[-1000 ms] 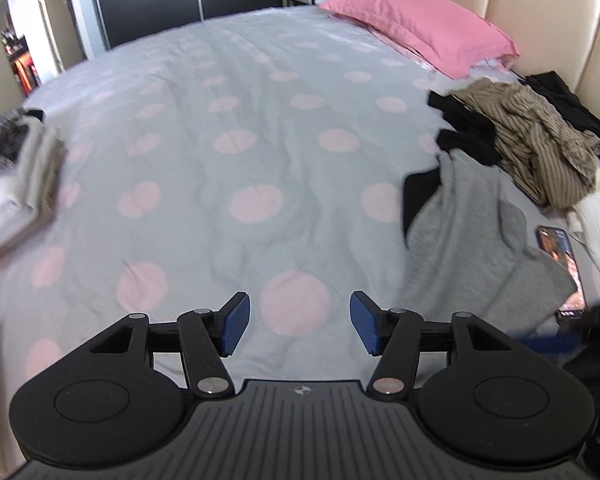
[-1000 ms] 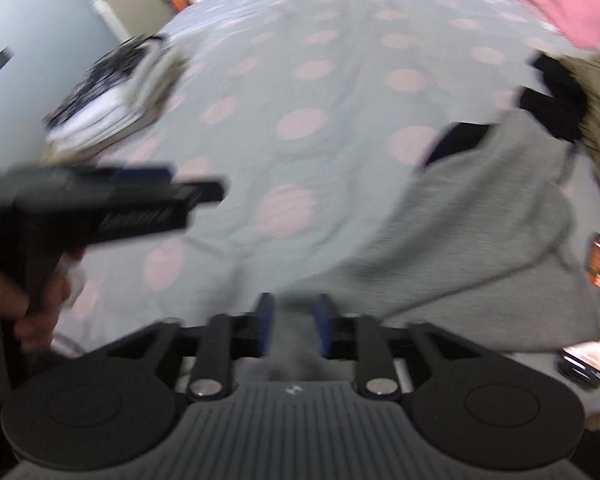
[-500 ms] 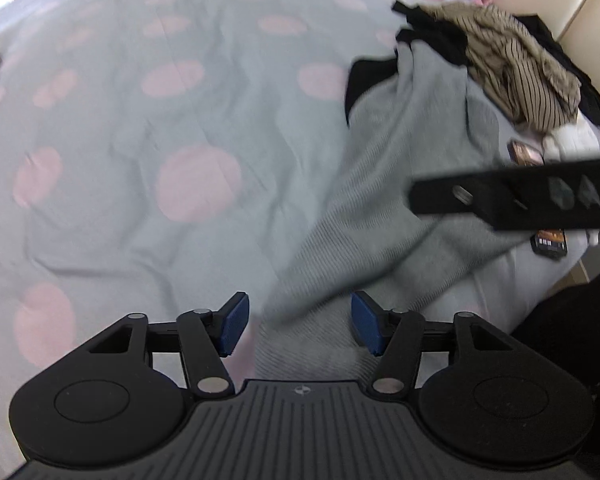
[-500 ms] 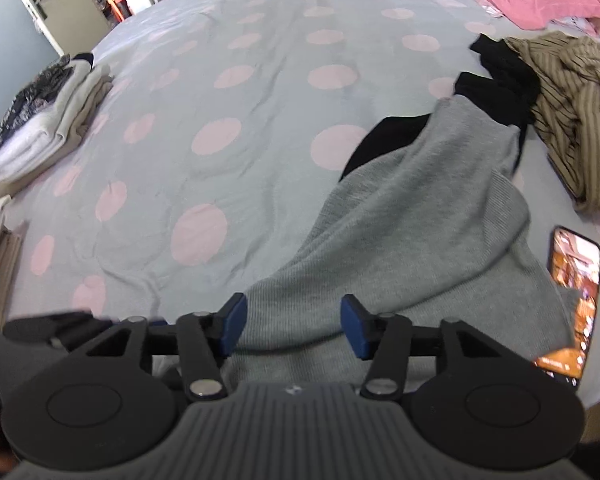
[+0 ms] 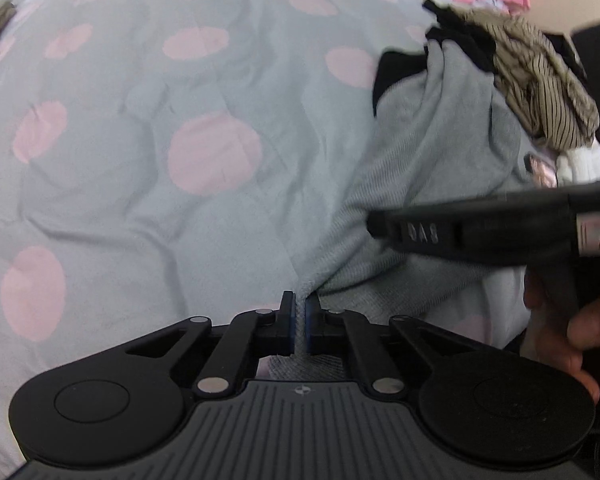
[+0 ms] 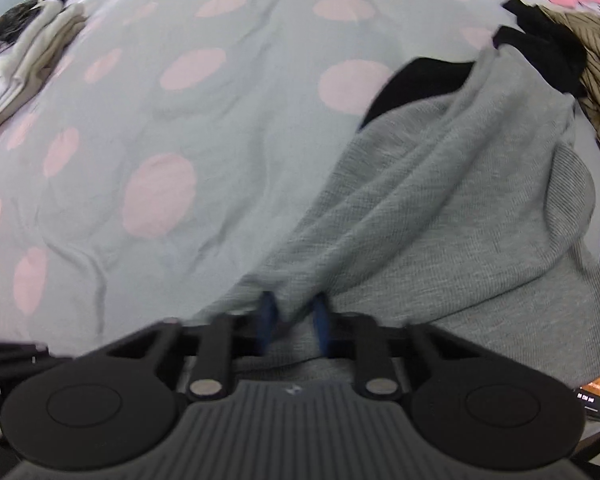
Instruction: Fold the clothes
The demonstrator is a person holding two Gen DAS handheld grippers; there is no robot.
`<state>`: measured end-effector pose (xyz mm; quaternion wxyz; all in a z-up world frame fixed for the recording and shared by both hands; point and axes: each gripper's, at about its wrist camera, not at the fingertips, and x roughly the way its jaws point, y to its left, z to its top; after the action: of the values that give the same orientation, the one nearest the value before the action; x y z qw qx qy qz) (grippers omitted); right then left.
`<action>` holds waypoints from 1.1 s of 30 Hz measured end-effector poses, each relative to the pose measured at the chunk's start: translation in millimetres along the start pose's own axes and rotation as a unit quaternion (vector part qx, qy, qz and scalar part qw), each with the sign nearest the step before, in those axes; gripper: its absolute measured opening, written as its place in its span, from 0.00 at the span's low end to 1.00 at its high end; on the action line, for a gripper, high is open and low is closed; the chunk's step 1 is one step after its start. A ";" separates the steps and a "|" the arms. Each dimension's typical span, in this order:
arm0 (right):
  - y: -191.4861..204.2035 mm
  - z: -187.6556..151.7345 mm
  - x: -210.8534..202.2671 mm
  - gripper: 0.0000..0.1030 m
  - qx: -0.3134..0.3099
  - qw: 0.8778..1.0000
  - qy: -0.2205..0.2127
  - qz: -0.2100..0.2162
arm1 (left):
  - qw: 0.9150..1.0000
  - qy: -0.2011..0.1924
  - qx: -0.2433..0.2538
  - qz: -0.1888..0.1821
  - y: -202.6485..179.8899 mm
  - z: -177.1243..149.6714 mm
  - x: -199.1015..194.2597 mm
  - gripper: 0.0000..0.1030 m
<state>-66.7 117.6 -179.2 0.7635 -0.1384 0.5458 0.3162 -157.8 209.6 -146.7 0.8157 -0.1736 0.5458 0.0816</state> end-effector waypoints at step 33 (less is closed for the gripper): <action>11.0 -45.1 -93.6 0.03 -0.037 0.996 -0.073 -0.037 | 0.995 -0.069 0.053 -0.048 -38.8 -23.1 -79.4 0.11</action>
<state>-126.3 69.8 -108.0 0.8067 -0.1631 0.4716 0.3168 -196.2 169.5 -74.1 0.8623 -0.1500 0.4831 0.0249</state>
